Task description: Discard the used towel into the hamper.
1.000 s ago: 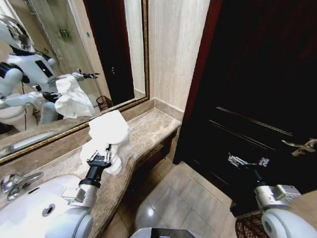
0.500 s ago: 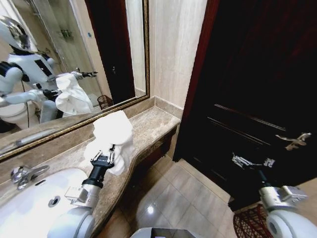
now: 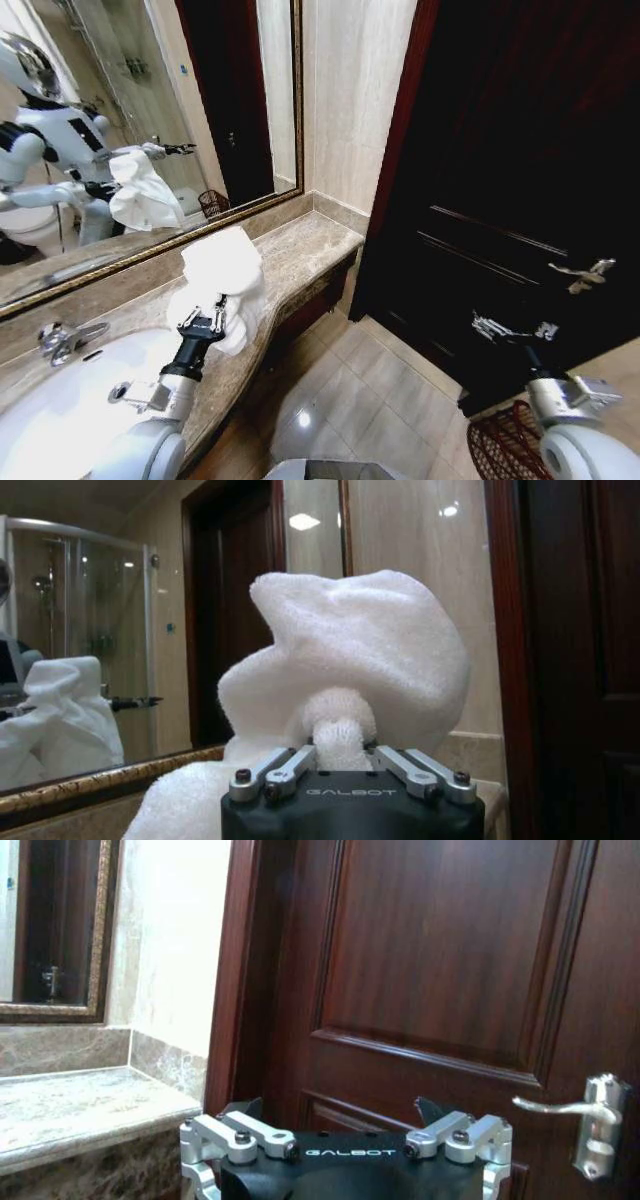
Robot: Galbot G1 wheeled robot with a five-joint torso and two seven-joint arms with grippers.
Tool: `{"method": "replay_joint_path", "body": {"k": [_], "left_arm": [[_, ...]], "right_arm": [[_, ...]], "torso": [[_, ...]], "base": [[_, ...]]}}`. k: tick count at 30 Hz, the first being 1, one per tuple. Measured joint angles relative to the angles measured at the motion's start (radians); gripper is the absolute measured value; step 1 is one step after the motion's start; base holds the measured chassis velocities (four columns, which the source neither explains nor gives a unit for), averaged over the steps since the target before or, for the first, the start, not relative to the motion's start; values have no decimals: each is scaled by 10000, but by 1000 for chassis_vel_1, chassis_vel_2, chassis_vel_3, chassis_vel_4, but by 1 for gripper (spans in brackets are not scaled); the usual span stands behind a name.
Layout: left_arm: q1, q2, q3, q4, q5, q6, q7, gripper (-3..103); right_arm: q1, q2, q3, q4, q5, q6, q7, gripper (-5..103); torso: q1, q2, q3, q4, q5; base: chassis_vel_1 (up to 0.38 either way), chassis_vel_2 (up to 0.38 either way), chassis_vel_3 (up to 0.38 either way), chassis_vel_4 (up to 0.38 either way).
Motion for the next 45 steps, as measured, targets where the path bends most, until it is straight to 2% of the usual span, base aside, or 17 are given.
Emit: {"method": "replay_joint_path", "body": {"k": [11,30,45], "left_arm": [[-35,-81,462,-37,507,88,-381,14],[-4,-271,542,19,679,-110,-317,14],[-35,-486,575,87,711,-186,-312,14]], "right_arm": [[-98,221,-131,24,-182,180,-16,100],[-57,322,-267,37,-247,338,73,100],[66,527,-363,106,-221,294,139,100]], "torso": [[-2,0,0,0,-2],[-5,3,-2,1,-1],[2,0,1,0,-1]], "base": [[95,-99,-97,107],[92,-91,-89,95],[-29,-22,-20,-31]]}}
